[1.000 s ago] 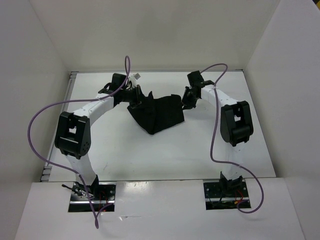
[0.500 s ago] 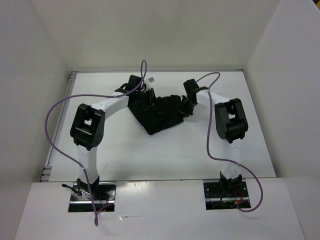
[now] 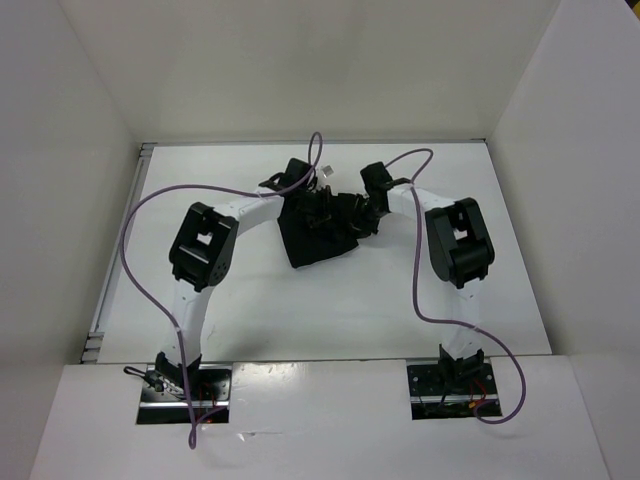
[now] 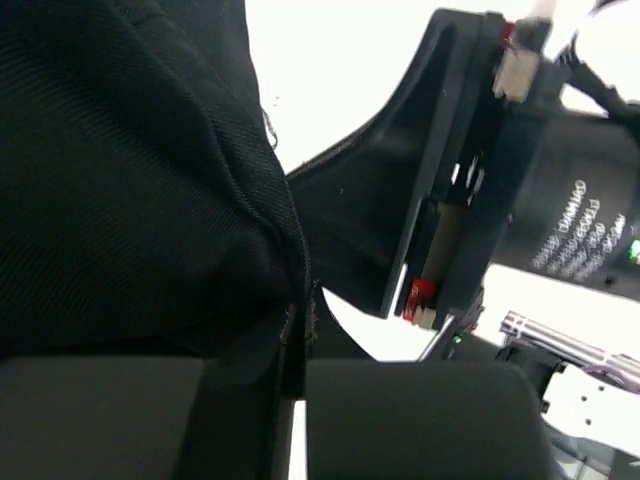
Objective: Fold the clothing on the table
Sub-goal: Fold the skirt
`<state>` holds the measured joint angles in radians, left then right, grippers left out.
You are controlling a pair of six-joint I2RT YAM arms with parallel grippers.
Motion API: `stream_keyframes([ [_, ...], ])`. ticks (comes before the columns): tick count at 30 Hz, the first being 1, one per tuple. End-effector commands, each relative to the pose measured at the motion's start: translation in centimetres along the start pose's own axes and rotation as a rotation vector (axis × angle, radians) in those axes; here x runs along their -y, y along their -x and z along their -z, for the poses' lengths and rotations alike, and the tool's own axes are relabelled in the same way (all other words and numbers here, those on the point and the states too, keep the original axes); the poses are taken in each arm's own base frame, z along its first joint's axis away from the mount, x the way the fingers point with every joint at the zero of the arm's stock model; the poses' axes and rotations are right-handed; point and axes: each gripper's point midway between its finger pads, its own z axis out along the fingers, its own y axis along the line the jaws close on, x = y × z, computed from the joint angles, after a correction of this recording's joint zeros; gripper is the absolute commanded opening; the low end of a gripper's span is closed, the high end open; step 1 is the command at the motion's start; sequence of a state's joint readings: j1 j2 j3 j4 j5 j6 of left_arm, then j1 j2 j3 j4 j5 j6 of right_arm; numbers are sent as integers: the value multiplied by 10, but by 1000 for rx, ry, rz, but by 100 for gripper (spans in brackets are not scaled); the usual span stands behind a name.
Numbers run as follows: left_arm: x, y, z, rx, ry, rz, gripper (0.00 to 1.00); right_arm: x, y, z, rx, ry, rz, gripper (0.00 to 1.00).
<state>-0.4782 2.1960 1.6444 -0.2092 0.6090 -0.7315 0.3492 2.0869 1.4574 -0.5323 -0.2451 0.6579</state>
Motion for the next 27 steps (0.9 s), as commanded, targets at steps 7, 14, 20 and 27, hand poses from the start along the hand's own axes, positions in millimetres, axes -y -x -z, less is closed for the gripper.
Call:
stream_keyframes([
  [7, 55, 32, -3, 65, -76, -30, 93, 16, 4, 30, 105, -93, -19, 24],
  [14, 156, 71, 72, 240, -220, -149, 100, 37, 48, 133, 394, -198, -77, 24],
  [20, 162, 72, 170, 434, -150, -190, 100, -11, 39, 142, 316, -50, 72, 32],
  [27, 61, 35, 186, 436, 18, -64, 100, -57, 54, 116, 265, 21, 155, 34],
])
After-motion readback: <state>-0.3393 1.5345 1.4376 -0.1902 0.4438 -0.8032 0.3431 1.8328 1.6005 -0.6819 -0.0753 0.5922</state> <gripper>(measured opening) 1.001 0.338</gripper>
